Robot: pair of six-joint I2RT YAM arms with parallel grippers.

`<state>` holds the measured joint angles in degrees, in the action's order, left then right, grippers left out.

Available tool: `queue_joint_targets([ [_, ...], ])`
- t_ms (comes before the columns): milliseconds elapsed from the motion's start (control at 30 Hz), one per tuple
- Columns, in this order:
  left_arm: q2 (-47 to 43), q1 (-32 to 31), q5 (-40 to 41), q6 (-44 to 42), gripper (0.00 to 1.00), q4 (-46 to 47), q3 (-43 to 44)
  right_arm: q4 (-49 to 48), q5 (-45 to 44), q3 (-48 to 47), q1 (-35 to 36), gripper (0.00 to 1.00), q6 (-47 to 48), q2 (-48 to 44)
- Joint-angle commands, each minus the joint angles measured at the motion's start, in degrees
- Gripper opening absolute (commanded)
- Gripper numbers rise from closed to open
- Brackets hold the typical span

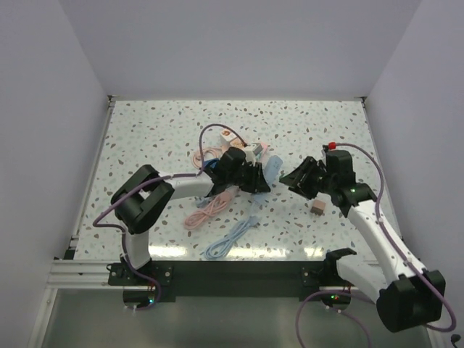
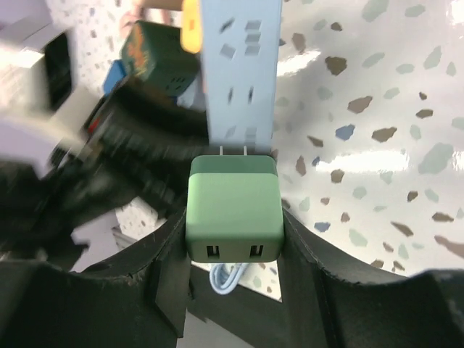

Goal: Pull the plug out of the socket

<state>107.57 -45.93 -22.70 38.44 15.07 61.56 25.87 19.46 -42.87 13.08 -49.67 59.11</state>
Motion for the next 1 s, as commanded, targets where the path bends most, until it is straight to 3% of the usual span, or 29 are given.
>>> queue_joint_targets([
  [0, 1.9, 3.4, 9.4, 1.1, 0.00, -5.6, -0.2, 7.4, 3.4, 0.5, -0.8, 0.00, 1.3, -6.1],
  [100, 2.1, 3.4, 8.6, 1.1, 0.00, -5.8, 1.2, 7.6, 2.3, 1.1, -0.9, 0.00, 0.4, -7.4],
  [167, 1.4, 3.2, 7.6, 1.0, 0.00, -5.2, 1.9, 10.8, -3.4, -0.7, -0.8, 0.00, 0.9, -7.3],
  [233, 0.6, 2.9, 6.8, 0.9, 0.00, -4.2, 2.2, 20.2, -12.9, -4.9, -0.9, 0.00, 1.7, -5.8],
  [267, -0.1, 2.8, 6.2, 0.9, 0.00, -3.7, 2.2, 23.0, -23.1, -6.1, -0.8, 0.00, 1.8, -3.4],
  [367, -2.0, 2.3, 3.5, 0.9, 0.00, -2.3, 1.5, 27.9, -37.5, -8.5, -1.0, 0.00, 2.0, 0.9],
  [633, -3.0, 2.0, -0.9, 0.8, 0.00, -0.7, -1.4, 23.3, -48.6, -11.2, -1.2, 0.02, 3.8, 18.0],
  [800, 0.7, 1.7, -7.0, 0.9, 0.00, 0.7, -0.2, 21.8, -50.9, -11.3, -1.5, 0.23, 3.6, 22.4],
  [833, 1.6, 1.6, -7.4, 0.8, 0.00, 0.7, -0.1, 21.4, -50.6, -11.2, -1.5, 0.36, 4.0, 22.3],
  [967, 4.7, 1.5, -11.3, 0.2, 0.00, 1.3, 1.3, 22.9, -51.4, -11.7, -1.6, 0.61, 3.7, 20.4],
])
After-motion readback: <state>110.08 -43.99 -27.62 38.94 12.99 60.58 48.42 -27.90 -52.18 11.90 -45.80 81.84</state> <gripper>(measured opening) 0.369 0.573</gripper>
